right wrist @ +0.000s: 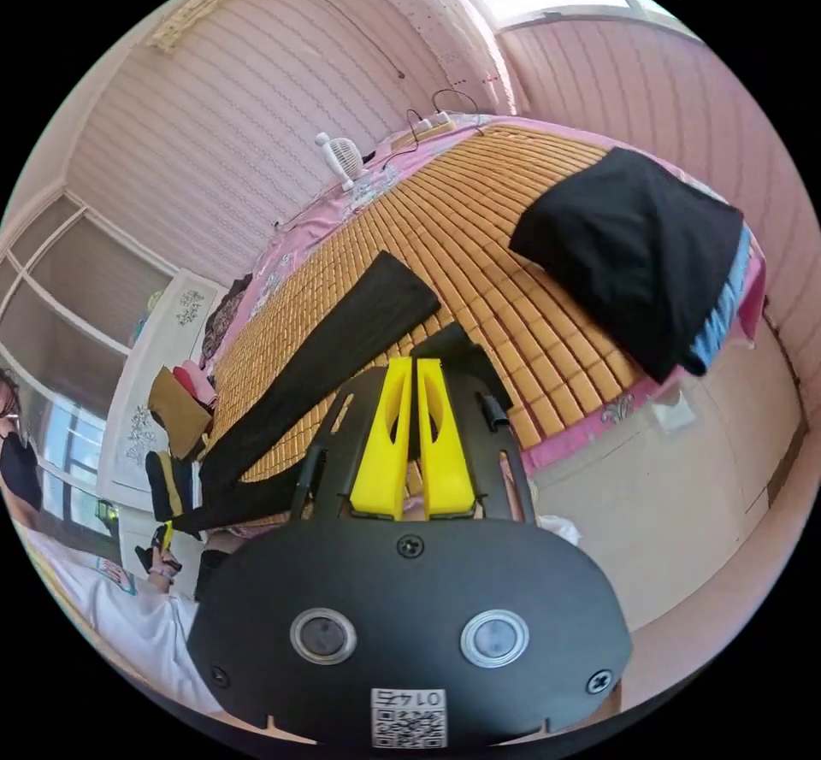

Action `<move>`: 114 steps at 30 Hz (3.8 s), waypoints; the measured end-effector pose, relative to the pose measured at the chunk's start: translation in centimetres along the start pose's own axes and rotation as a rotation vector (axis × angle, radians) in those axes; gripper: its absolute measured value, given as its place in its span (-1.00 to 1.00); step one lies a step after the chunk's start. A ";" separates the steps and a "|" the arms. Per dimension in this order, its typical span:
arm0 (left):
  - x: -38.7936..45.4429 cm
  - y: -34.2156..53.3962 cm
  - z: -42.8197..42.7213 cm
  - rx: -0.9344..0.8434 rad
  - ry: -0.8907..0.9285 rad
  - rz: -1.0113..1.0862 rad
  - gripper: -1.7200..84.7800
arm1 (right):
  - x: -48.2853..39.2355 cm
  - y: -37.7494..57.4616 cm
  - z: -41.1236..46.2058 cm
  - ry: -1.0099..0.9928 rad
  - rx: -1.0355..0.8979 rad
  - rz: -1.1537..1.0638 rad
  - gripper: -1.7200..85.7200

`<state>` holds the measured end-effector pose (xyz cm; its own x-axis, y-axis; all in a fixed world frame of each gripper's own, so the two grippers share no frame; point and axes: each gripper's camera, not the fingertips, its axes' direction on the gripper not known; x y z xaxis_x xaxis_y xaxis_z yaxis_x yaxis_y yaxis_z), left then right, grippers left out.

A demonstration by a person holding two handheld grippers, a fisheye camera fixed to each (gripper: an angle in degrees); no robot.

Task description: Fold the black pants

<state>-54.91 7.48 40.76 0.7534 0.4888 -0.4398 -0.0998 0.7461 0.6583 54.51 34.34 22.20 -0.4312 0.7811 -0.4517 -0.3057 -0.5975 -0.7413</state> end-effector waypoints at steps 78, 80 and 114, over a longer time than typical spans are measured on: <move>54.5 9.2 36.8 -0.823 -0.071 1.115 -0.97 | 1.9 -5.3 26.7 0.169 -0.056 -0.253 -0.83; 53.9 8.7 35.9 -0.799 -0.068 1.130 -0.97 | 3.6 -3.6 25.4 0.188 -0.029 -0.250 -0.82; 47.2 14.7 29.4 -0.769 -0.024 1.160 -0.97 | 20.6 10.6 44.5 0.616 -0.119 -0.253 -0.85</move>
<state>-1.68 28.27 47.63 0.0057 0.9908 0.1355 -0.9908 -0.0128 0.1351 4.62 36.00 27.08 0.2145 0.8763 -0.4314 -0.2225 -0.3862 -0.8952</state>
